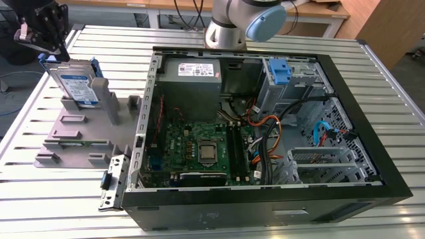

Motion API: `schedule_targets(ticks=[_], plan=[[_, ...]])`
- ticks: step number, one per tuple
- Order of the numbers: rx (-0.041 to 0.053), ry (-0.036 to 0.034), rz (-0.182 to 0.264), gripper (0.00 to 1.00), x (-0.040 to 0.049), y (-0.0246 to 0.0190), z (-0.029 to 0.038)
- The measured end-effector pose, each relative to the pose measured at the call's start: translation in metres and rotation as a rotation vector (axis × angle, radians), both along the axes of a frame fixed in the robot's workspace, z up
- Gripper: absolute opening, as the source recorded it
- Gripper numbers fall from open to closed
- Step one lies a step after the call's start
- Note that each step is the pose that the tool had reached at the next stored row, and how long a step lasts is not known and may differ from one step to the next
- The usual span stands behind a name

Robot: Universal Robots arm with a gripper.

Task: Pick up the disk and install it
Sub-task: 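Pick up the disk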

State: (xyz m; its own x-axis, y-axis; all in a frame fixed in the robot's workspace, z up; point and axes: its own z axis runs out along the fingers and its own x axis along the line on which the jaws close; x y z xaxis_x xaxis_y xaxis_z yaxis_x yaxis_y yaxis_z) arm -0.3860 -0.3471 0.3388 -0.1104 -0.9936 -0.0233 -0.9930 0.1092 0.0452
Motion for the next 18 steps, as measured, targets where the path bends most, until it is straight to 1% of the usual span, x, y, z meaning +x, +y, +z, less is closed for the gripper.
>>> schedule_targets(ticks=[2, 6, 7, 9, 10, 12, 14, 18], plan=[[0.0050, -0.0026, 0.013, 0.11, 0.0000, 0.0001, -0.0002], [0.0077, -0.0029, 0.010, 0.11, 0.0000, 0.0000, -0.0008], [0.0116, -0.0031, 0.007, 0.11, 0.0001, -0.0001, -0.0009], [0.0277, -0.0035, 0.005, 0.11, 0.0000, 0.0000, -0.0010], [0.0325, -0.0037, 0.005, 0.11, 0.0000, 0.0000, -0.0011], [0.0391, -0.0038, 0.005, 0.11, -0.0001, 0.0001, -0.0012], [0.0409, -0.0039, 0.005, 0.11, -0.0001, 0.0001, -0.0017], [0.0409, -0.0038, 0.005, 0.11, -0.0001, 0.0000, -0.0033]])
